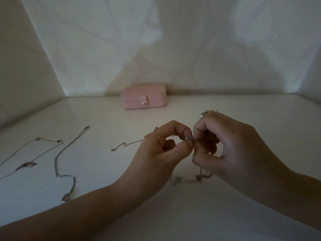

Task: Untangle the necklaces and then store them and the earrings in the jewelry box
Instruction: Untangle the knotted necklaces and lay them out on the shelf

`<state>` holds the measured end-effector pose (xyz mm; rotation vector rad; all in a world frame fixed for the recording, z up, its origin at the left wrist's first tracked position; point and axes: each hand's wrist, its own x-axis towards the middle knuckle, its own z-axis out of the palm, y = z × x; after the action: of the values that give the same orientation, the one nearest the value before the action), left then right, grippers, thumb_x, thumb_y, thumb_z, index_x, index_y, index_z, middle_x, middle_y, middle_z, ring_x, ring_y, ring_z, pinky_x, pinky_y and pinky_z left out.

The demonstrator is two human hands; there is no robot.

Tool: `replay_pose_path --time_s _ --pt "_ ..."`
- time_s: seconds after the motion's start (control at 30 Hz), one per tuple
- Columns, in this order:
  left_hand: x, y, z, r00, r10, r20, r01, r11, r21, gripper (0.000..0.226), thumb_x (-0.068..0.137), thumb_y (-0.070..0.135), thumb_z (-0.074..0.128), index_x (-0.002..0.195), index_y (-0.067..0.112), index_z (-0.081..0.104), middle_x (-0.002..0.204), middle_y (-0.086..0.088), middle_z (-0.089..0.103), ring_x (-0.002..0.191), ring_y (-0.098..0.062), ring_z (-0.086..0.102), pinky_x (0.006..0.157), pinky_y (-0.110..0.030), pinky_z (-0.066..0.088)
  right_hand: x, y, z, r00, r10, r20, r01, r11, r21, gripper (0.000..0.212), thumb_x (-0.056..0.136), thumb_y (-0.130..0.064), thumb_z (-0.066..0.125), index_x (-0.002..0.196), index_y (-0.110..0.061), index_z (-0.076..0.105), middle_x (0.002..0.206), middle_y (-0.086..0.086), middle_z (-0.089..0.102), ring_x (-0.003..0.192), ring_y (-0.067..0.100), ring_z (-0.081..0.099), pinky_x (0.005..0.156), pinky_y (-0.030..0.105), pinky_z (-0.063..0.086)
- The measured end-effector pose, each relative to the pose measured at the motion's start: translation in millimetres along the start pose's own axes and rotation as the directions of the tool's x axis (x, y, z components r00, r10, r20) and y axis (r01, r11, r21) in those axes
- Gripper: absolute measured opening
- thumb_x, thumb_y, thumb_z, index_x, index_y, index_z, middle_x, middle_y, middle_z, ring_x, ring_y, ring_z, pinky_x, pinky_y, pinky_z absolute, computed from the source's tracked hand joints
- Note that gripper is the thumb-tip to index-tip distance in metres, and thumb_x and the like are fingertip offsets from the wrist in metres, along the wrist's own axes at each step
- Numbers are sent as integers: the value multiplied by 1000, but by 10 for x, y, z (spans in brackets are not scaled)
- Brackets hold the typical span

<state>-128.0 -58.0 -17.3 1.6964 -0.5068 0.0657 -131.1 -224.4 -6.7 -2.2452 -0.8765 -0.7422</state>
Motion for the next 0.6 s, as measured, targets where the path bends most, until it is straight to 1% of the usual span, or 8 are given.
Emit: replay_pose_path --time_s 0.07,0.1,0.17,0.27,0.33,0.4,0.53,0.6 --pt "13 -6 0 1000 9 2 -9 1000 -2 6 78 23 58 78 18 60 55 -8 34 42 -7 23 40 -16 22 8 -14 -2 998 62 1 -62 994 88 8 72 -29 55 76 -22 53 69 -14 48 65 5 52 57 13 41" --pt "17 -10 -1 1000 18 -1 -18 1000 10 6 79 23 58 78 17 60 55 -9 34 41 -6 23 40 -16 22 16 -20 1 989 143 34 -146 966 211 7 70 -30 58 73 -25 54 68 -12 52 63 6 53 55 15 43" --pt "17 -17 -9 999 42 -4 -42 998 45 8 78 25 60 78 16 60 55 -12 35 41 -6 23 40 -15 22 31 -20 16 936 302 181 -352 814 463 8 66 -26 64 71 -22 59 64 -8 57 57 5 50 52 18 41" --pt "19 -17 -22 996 91 -26 -89 993 82 15 78 30 64 77 16 59 52 -2 39 45 -9 26 42 -16 24 35 -9 39 853 385 353 -520 564 642 7 70 -22 61 69 -20 68 60 -3 58 61 8 52 58 20 44" --pt "30 -3 -35 993 98 -58 -93 992 88 14 82 25 64 77 13 60 49 7 39 44 -7 26 41 -15 24 32 -21 28 836 375 400 -543 462 701 11 73 -26 65 72 -17 72 62 -1 58 63 8 54 61 19 45" --pt "39 11 -56 993 105 -50 -100 991 94 12 86 21 64 79 12 59 48 11 42 42 -4 26 41 -14 23 51 -42 6 842 361 401 -535 459 709 13 72 -31 73 74 -18 74 62 -3 60 63 7 55 62 17 46" --pt "19 39 -55 994 107 29 -108 993 54 15 83 27 69 78 16 60 54 5 54 41 -2 27 41 -11 24 99 -34 -32 829 387 404 -544 390 743 19 60 -20 87 71 -16 71 68 3 65 63 10 60 59 15 49" --pt "6 32 -36 996 85 30 -86 995 45 11 83 24 60 77 15 59 52 9 49 39 -1 27 40 -10 23 119 -24 -52 810 405 425 -564 338 753 19 55 -18 82 71 -14 73 70 7 68 61 12 63 56 15 50"
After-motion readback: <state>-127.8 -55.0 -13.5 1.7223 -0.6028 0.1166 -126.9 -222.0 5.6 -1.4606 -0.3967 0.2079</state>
